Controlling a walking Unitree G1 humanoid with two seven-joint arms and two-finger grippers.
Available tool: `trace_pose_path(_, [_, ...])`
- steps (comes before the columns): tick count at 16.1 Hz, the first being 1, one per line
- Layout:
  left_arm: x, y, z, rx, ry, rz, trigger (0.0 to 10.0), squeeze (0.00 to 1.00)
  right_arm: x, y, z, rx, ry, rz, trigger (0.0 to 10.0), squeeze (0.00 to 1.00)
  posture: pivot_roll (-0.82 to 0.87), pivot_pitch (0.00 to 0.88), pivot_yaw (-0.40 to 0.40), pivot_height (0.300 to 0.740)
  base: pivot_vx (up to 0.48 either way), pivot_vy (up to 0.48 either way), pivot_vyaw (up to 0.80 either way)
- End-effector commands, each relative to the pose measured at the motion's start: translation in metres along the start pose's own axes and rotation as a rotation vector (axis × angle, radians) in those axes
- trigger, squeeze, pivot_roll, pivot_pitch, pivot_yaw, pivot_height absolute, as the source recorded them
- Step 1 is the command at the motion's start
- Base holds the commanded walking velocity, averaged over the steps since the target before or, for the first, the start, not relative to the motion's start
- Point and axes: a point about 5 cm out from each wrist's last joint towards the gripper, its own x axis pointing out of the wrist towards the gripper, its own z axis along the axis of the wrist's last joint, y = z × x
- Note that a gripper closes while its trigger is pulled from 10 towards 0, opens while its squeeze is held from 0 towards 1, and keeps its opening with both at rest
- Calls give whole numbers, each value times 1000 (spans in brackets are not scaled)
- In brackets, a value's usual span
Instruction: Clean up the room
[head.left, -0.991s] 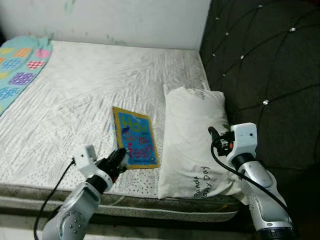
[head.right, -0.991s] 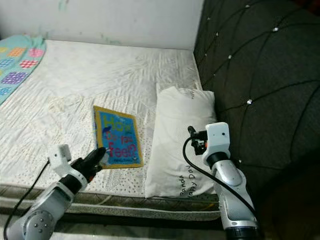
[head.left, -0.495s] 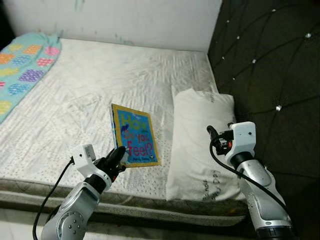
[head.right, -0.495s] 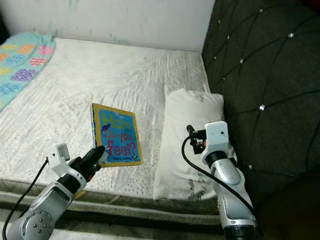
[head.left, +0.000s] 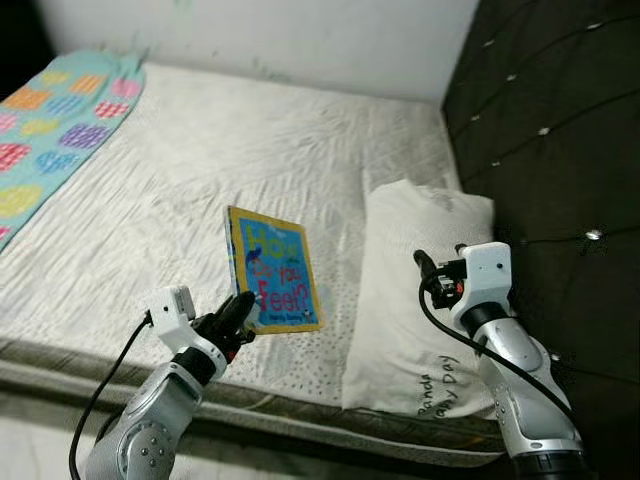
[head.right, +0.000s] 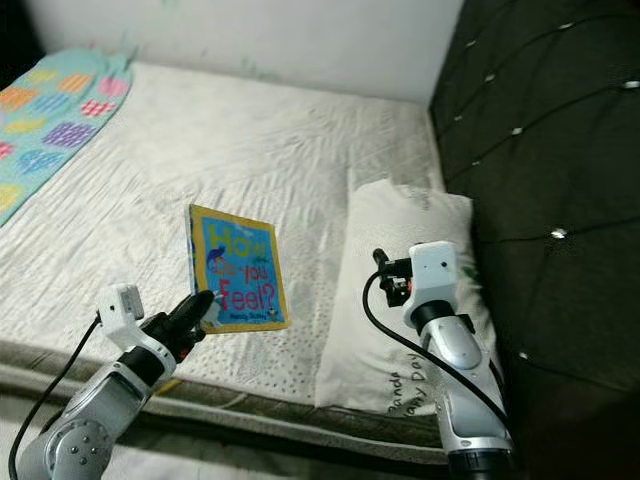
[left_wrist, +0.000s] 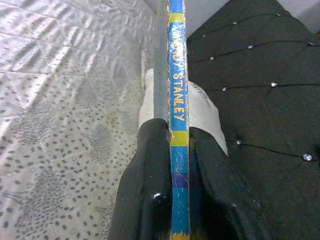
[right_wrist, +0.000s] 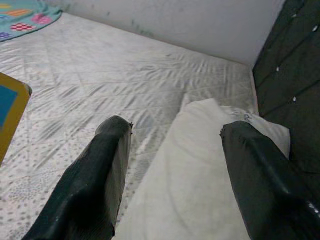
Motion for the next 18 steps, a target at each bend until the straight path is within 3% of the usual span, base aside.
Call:
trace_pose_path(1, [2, -5, 3, 7, -20, -13, 10000, 0, 0, -3, 1, -15, -6, -4, 10000, 0, -82, 13, -48, 740, 0, 0, 0])
trace_pose_path(9, [4, -5, 4, 8, -28, -7, 10000, 0, 2, -2, 1, -24, -6, 5, 10000, 0, -80, 2, -51, 740, 0, 0, 0])
trace_pose_path(15, [5, -5, 4, 2, -30, -12, 10000, 0, 3, -2, 1, -33, -10, 7, 10000, 0, -81, 1, -51, 740, 0, 480, 0])
trace_pose_path(18, [5, -6, 5, -3, -47, -14, 10000, 0, 2, -2, 0, -38, -9, 6, 10000, 0, -84, 7, -53, 740, 0, 0, 0])
